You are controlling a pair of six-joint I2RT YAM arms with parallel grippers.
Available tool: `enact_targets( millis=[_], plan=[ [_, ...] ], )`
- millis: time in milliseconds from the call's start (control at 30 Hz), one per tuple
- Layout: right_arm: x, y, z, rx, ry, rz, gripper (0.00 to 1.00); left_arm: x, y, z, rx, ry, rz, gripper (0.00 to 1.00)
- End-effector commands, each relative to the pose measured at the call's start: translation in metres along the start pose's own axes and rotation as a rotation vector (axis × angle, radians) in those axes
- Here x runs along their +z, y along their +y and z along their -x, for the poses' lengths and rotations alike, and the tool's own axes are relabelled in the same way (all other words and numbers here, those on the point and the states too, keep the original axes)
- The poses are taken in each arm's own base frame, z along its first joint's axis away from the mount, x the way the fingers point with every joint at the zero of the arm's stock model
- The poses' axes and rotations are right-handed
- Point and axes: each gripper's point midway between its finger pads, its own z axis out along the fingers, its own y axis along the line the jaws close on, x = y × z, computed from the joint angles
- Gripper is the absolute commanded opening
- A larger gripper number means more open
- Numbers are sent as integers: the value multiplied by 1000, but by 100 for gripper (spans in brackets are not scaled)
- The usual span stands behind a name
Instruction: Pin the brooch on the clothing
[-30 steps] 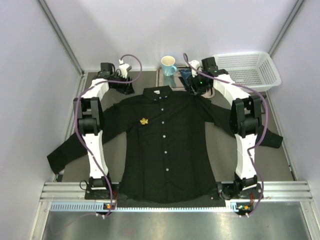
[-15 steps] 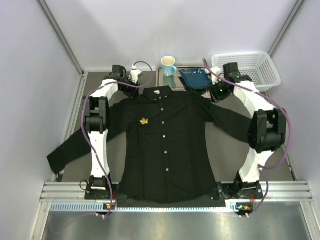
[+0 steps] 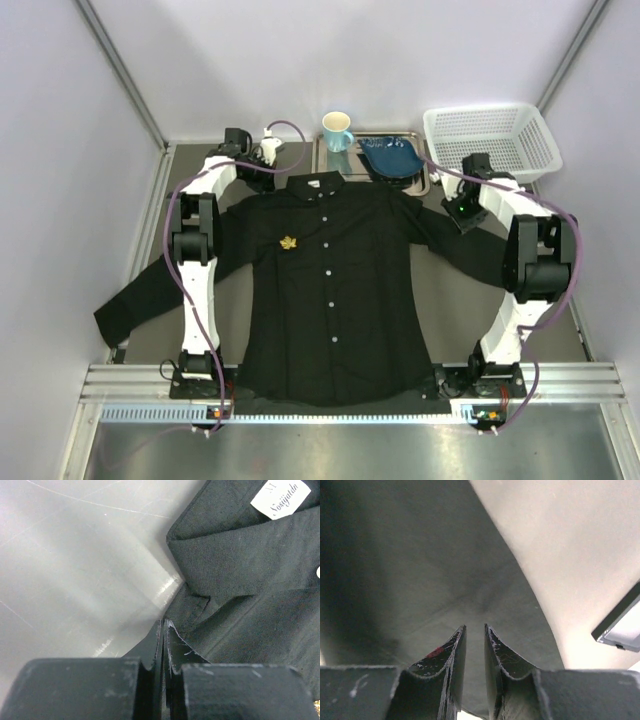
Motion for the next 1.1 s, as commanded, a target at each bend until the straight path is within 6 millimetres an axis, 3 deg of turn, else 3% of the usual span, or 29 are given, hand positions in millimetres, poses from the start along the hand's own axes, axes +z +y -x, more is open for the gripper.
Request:
enact_targets(
  millis=[0, 500, 633, 767, 867, 933, 1067],
  plan=[
    [7, -24, -23, 17, 64, -73, 21, 5, 4, -4, -18, 13, 9, 0],
    [13, -69, -46, 31, 116, -274, 22, 3, 20, 14, -6, -32, 65, 0],
    [3, -71, -43, 42, 83, -270, 25, 1, 18, 16, -3, -37, 56, 0],
    [-21, -50, -17, 46, -48, -142, 40, 0, 16, 18, -6, -42, 45, 0],
    [-37, -27, 6, 83, -147, -18, 45, -1, 15, 19, -2, -47, 40, 0],
    [-40, -11, 17, 109, -178, 43, 46, -1, 14, 19, -5, -49, 38, 0],
    [-23, 12, 32, 115, -163, 120, 49, 1, 13, 18, -21, -48, 31, 0]
  ],
)
